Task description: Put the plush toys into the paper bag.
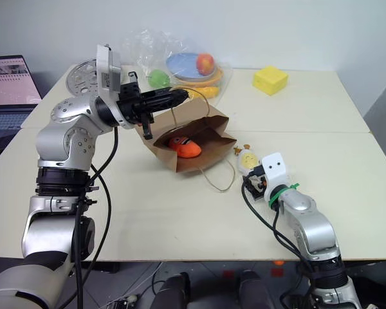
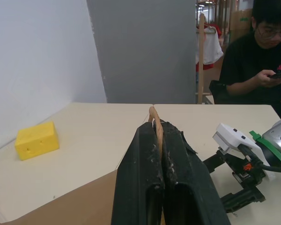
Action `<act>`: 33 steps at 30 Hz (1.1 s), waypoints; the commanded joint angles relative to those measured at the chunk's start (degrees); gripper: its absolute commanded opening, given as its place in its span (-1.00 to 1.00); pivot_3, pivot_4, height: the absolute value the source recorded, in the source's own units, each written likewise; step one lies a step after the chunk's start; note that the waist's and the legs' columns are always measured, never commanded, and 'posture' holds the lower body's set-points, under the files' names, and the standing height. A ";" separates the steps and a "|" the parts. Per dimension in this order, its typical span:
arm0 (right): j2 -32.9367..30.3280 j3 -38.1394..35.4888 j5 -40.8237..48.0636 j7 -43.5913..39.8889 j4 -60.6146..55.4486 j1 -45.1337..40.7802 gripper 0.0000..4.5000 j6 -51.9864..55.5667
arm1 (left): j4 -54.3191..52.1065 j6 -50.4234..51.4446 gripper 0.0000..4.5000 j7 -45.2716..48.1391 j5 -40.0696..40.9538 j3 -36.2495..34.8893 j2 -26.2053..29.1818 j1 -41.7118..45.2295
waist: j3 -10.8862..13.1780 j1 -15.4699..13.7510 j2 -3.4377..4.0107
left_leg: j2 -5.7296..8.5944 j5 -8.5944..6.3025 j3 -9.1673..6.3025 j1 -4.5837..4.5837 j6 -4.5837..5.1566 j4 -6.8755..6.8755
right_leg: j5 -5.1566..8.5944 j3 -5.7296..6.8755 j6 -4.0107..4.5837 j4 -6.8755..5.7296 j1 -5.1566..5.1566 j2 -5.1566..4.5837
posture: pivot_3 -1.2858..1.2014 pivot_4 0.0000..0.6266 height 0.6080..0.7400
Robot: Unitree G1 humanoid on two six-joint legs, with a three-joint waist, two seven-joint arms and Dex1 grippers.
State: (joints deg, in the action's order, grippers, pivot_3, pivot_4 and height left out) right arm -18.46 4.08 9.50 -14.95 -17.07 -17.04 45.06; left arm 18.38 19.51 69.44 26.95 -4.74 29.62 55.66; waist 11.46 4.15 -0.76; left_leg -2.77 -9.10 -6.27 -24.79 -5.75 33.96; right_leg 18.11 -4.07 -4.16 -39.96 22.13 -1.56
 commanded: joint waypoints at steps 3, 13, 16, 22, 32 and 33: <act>-0.21 -0.44 -0.89 -0.55 0.16 -0.83 -0.26 -3.03 | -2.34 -0.31 -1.00 0.14 0.93 -0.80 0.85 0.60 | 0.00 0.00 0.00 | 0.00 0.00 0.00 0.00 0.00 0.01 | 0.00 0.00 0.00 -0.01 0.00 0.00 | 0.03 -0.52 1.00; -5.55 -6.85 7.78 -9.33 -10.40 -1.76 -0.98 -1.01 | -1.79 -0.16 -1.00 0.00 0.73 -0.83 1.28 0.86 | 0.01 -0.22 0.01 | 0.00 0.00 0.00 -0.01 0.00 0.01 | 0.00 0.01 0.00 0.00 0.00 0.00 | 0.03 -0.52 1.00; -9.43 -9.18 14.61 -13.35 -16.49 -1.60 -0.98 5.56 | -1.57 -0.14 -1.00 0.14 0.70 -0.85 1.54 0.95 | 0.00 -0.52 0.00 | 0.00 0.00 -0.01 0.00 0.00 0.00 | 0.00 0.02 0.00 0.00 -0.01 0.00 | 0.03 -0.52 1.00; -7.45 -4.70 15.99 -11.05 -15.06 -6.87 -0.98 8.83 | -1.29 -0.40 -1.00 0.28 0.57 -0.59 1.34 1.14 | 0.00 -0.31 0.00 | 0.00 0.01 0.00 0.01 0.00 0.05 | 0.00 0.00 0.00 -0.02 -0.01 0.00 | 0.03 -0.52 1.00; -2.02 8.07 6.68 -9.08 2.11 -17.94 -0.98 2.69 | -0.65 -0.80 -1.00 0.80 0.36 0.05 0.83 1.86 | 0.00 -0.59 0.00 | 0.00 0.01 -0.01 -0.01 0.00 0.03 | 0.00 0.02 0.00 0.01 -0.01 0.00 | 0.03 -0.52 1.00; -0.45 8.11 6.47 -8.66 4.21 -19.79 -0.98 2.29 | -0.66 -0.74 -1.00 0.79 0.40 0.02 0.81 1.87 | 0.01 -0.59 0.00 | 0.00 0.01 -0.01 -0.01 0.01 0.03 | 0.00 0.01 0.00 0.01 0.00 0.00 | 0.03 -0.52 1.00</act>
State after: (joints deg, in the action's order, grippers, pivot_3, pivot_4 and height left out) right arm -20.17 11.97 16.87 -23.66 -13.85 -34.30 49.52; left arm 18.80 19.45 70.15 26.91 -4.31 30.11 55.88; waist 11.46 3.56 -0.75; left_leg -2.77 -9.09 -6.27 -24.80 -5.74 33.98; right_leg 18.11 -4.06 -4.16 -39.95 22.13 -1.56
